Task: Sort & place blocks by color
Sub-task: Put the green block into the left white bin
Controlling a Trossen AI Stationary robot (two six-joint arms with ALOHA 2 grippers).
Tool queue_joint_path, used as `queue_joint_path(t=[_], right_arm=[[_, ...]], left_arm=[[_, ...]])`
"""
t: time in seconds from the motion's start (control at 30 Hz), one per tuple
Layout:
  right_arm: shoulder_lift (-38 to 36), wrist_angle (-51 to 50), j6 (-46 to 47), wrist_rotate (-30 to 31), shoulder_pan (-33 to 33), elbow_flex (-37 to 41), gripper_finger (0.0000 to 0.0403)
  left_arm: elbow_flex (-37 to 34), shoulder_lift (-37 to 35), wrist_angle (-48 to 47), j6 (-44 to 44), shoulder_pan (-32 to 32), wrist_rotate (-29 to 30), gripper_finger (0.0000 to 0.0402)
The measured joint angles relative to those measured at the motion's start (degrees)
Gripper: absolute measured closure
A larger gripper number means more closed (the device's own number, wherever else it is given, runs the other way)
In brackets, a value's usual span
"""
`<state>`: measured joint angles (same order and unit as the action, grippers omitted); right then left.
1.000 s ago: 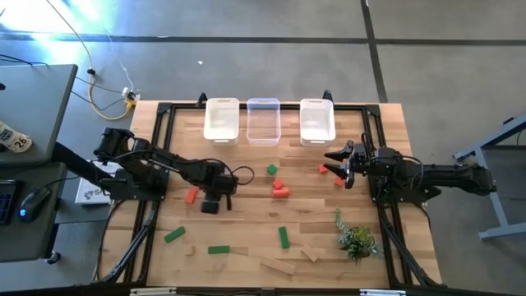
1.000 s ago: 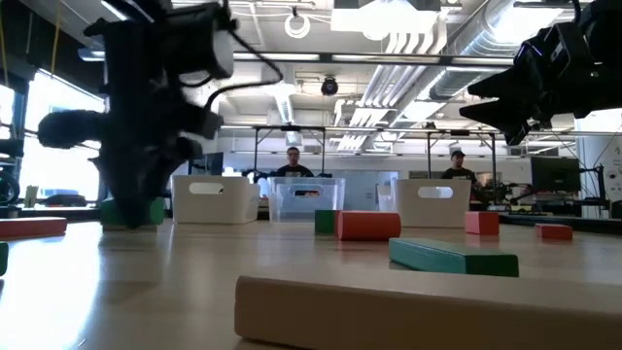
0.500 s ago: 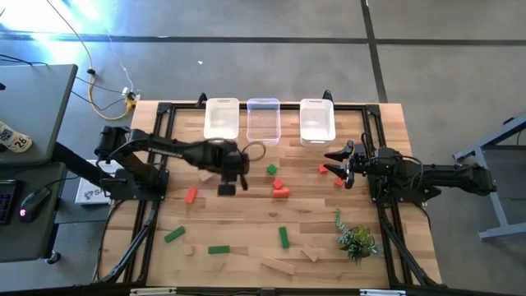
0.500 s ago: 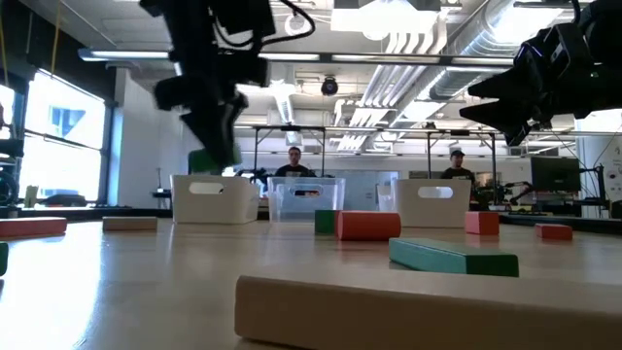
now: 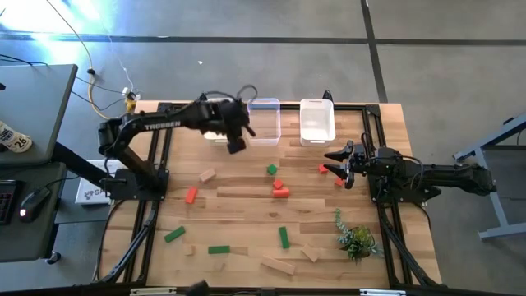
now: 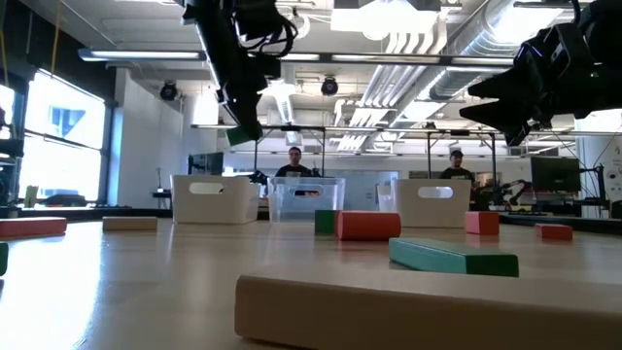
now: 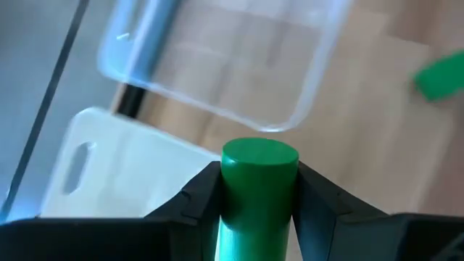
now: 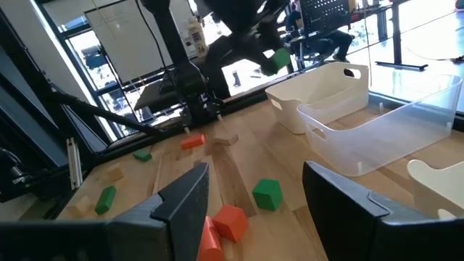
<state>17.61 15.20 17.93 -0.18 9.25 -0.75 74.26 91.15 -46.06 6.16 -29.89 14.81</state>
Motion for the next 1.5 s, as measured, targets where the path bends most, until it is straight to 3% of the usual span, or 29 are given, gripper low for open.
queue_joint_path(t=[0.27,0.47,0.97,1.33,1.5], right_arm=[[0.0,0.0,0.0,0.0,0.0,0.0,0.0193],[0.0,0.0,0.0,0.0,0.0,0.0,0.0193],[0.0,0.0,0.0,0.0,0.0,0.0,0.0193],[0.0,0.0,0.1,0.0,0.0,0.0,0.0193],[0.0,0.0,6.9,0.0,0.0,0.0,0.0193]], left_arm=[[0.0,0.4,-0.5,-5.2,-10.9,-0.7,0.0293],[0.0,3.9,-0.9,-9.0,-16.5,-5.9,0.0295],[-0.1,14.0,0.5,-9.5,-18.5,-10.2,0.0281],[0.0,14.9,1.3,-9.0,-18.9,-13.5,0.0263],[0.0,14.9,1.5,-9.0,-18.9,-13.0,0.0262]])
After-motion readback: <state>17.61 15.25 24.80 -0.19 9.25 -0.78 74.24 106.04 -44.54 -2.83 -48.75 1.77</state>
